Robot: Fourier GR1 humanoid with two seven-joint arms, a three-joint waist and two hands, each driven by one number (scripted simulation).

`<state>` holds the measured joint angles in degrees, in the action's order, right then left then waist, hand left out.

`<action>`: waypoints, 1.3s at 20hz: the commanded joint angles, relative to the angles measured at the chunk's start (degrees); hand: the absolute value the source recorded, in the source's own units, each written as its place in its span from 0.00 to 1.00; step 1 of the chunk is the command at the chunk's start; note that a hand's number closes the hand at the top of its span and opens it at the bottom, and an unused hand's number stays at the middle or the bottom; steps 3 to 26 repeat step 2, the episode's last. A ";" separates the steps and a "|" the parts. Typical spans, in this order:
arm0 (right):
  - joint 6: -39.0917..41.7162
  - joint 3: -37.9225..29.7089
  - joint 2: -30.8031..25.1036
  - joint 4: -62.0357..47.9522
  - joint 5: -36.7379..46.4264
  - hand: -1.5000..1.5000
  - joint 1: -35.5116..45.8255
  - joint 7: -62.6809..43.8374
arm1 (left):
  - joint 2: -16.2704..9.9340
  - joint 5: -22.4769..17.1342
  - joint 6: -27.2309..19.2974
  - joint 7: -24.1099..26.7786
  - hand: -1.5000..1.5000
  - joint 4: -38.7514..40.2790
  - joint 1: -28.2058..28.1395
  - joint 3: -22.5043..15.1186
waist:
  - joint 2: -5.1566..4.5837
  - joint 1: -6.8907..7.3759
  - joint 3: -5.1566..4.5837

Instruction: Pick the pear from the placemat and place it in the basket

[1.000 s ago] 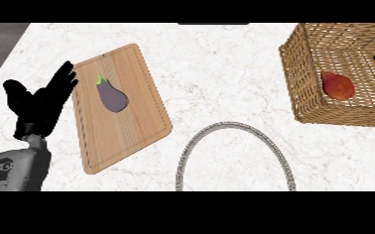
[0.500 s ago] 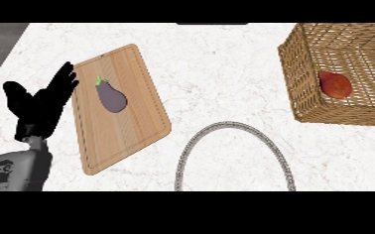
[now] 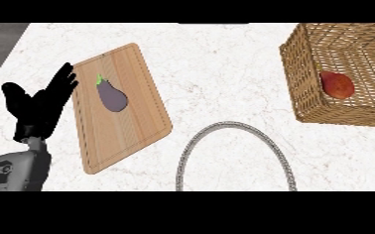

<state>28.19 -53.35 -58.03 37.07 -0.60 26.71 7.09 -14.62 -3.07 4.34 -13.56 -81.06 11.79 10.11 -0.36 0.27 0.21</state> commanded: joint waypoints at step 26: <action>8.89 -0.12 -5.54 -10.05 1.01 0.00 -6.11 10.55 | 1.56 1.97 -3.24 -1.85 0.50 -0.65 2.10 -1.05 | -0.15 -0.01 0.13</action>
